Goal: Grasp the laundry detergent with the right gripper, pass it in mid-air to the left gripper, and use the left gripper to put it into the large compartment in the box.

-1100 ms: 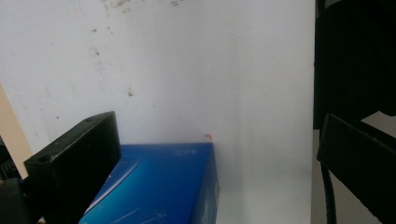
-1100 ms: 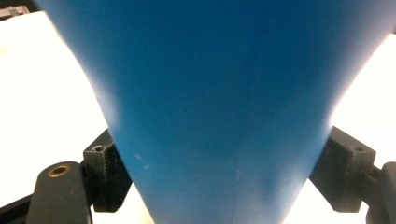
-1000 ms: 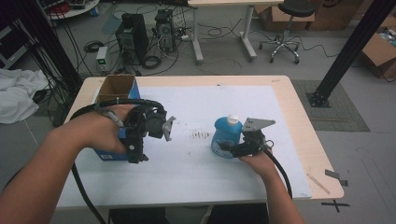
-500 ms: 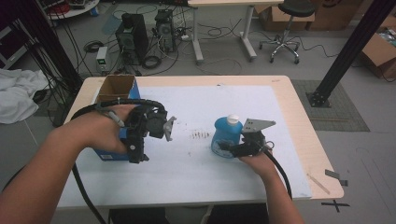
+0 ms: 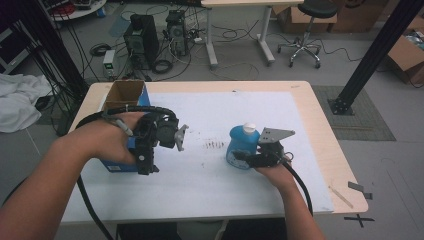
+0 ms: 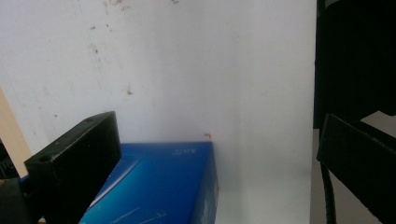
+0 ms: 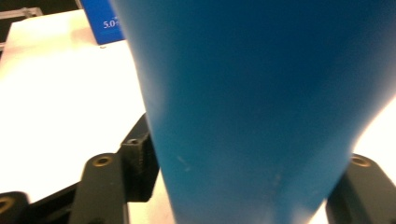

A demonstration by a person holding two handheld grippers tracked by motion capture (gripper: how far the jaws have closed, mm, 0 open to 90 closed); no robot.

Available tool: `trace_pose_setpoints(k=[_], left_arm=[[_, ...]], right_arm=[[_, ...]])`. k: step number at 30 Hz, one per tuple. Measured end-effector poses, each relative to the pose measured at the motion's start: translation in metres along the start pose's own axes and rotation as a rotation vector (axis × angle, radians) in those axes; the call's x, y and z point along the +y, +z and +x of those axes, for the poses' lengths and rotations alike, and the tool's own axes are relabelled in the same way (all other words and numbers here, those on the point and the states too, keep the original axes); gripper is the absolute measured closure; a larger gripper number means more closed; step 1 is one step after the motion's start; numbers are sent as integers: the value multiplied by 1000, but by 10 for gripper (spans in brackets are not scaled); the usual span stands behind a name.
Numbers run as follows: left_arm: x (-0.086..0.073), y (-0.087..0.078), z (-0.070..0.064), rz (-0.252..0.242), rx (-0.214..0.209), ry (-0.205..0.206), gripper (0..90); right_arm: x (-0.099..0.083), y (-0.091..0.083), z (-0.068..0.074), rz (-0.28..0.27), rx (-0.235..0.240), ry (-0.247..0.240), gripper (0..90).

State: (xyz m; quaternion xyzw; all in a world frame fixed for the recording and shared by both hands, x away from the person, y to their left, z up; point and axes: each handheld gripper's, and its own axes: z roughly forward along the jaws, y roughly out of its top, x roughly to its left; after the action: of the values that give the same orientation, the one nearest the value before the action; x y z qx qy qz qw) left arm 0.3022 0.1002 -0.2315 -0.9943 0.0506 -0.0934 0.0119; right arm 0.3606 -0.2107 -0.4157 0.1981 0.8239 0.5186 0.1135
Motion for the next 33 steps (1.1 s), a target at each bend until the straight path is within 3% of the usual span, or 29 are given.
trace_pose_setpoints(k=[7,16,20,25,30,33], left_arm=[[0,0,0,-3,2,0,2],[2,-2,0,-4,5,4,2],[3,-5,2,-8,8,2,2],[7,-8,4,-9,9,8,2],[11,-8,5,-10,7,11,2],[15,-9,7,-8,6,17,2]], right_arm=[[-4,-2,-1,-35,-6,0,449],[4,-5,-2,-9,22,-21,469],[15,-11,2,-17,44,-50,473],[38,-18,10,4,82,-121,475],[49,-21,15,2,123,-144,476],[57,-20,21,32,162,-173,476]])
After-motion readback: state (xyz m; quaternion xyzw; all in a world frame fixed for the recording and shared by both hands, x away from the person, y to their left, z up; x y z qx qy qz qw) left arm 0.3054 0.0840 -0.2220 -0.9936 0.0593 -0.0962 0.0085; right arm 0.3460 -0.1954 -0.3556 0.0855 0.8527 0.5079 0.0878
